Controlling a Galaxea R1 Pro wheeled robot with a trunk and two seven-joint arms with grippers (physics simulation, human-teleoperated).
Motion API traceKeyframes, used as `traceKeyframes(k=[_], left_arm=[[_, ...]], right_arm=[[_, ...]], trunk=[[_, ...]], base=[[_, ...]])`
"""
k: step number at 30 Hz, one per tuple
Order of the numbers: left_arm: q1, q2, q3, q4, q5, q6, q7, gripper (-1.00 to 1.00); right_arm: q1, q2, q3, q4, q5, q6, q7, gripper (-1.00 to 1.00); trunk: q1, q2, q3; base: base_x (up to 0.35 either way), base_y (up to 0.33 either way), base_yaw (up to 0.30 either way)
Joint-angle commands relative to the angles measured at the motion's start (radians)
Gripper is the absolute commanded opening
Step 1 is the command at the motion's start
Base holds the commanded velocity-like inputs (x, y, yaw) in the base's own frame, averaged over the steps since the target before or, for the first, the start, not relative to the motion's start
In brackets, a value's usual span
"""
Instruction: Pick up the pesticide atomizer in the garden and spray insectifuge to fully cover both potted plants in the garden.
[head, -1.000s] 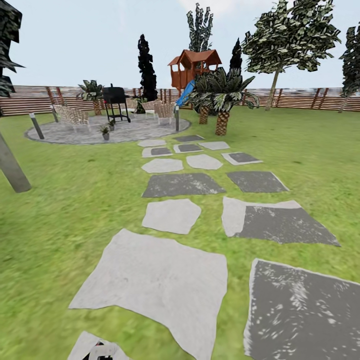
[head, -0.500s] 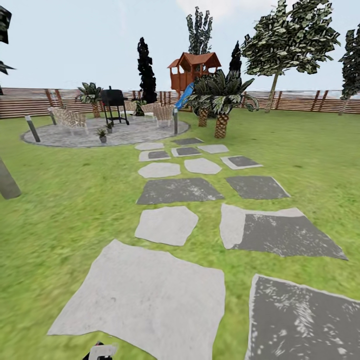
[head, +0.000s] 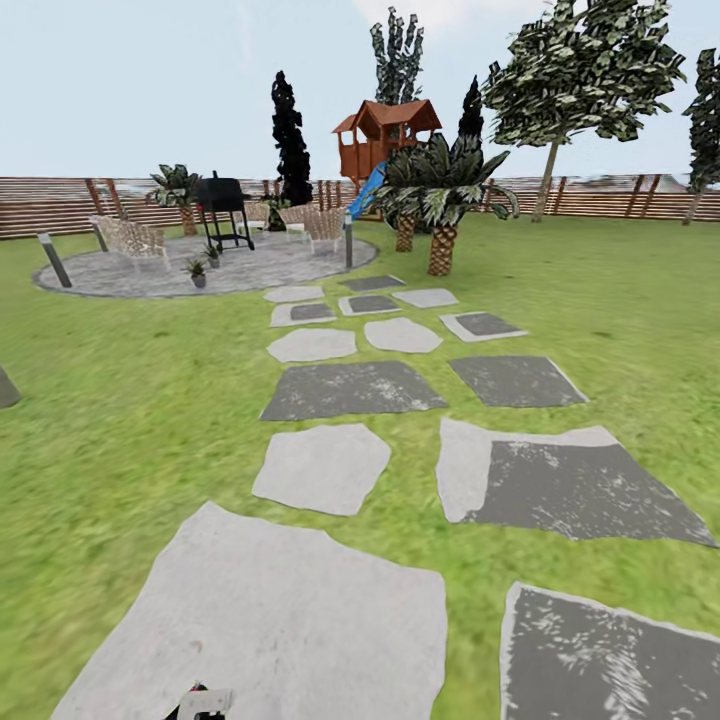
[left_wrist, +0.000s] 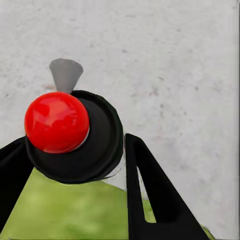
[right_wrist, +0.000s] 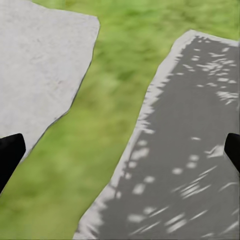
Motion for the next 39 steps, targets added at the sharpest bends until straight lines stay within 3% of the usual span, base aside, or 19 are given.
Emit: traceKeyframes(k=[1,39], left_arm=[[-0.001,0.000,0.003,0.001,0.000,-0.003,0.000,-1.00],[-0.001,0.005,0.003,0.001,0.000,-0.002,0.000,-1.00]], right_arm=[[-0.001,0.000,-0.001,0.001,0.000,-0.003,0.000,1.00],[-0.001,0.000,0.001,0.001,0.000,-0.003,0.000,1.00]], trunk=[[0.000,0.000,-0.001],[0.000,0.000,-0.001]], base=[[0.327,-0.116,0.000],[0.327,-0.115,0.000]])
